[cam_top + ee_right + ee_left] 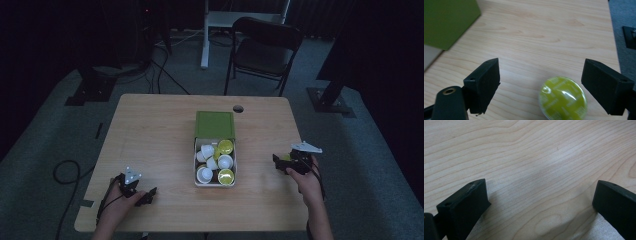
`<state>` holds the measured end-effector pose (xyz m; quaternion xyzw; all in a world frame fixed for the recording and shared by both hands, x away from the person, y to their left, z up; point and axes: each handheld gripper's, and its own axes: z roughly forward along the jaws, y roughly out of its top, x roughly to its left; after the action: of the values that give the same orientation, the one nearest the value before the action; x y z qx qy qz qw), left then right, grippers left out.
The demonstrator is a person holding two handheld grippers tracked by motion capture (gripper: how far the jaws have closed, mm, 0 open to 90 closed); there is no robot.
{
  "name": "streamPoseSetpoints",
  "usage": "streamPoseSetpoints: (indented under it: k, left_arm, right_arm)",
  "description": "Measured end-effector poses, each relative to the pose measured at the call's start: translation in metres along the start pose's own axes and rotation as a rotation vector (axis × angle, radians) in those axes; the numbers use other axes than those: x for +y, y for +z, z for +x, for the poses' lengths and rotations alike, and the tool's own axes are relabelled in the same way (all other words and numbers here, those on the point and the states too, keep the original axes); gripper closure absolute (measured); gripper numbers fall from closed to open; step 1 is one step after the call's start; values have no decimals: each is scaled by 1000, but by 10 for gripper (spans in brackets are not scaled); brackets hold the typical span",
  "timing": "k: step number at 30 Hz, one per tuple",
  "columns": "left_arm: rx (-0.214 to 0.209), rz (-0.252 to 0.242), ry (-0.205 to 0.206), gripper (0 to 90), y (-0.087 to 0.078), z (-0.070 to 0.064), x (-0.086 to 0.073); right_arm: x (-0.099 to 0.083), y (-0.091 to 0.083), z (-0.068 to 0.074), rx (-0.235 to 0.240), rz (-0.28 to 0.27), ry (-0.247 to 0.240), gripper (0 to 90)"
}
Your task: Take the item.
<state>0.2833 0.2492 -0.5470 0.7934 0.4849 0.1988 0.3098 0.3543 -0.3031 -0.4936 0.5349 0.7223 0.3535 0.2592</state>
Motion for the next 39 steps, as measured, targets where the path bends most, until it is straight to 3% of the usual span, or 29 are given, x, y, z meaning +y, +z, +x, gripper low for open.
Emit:
streamPoseSetpoints:
  k: [18, 30, 39]
  left_arm:
    - [0, 0, 0, 4, 0, 0, 0]
    - [0, 0, 0, 4, 0, 0, 0]
    - [1, 2, -1, 4, 0, 0, 0]
  right_arm:
    - [11, 0, 31, 155, -87, -36, 128]
    - [-3, 10, 51, 230, -58, -116, 128]
    - [-18, 18, 61, 282, -36, -140, 127]
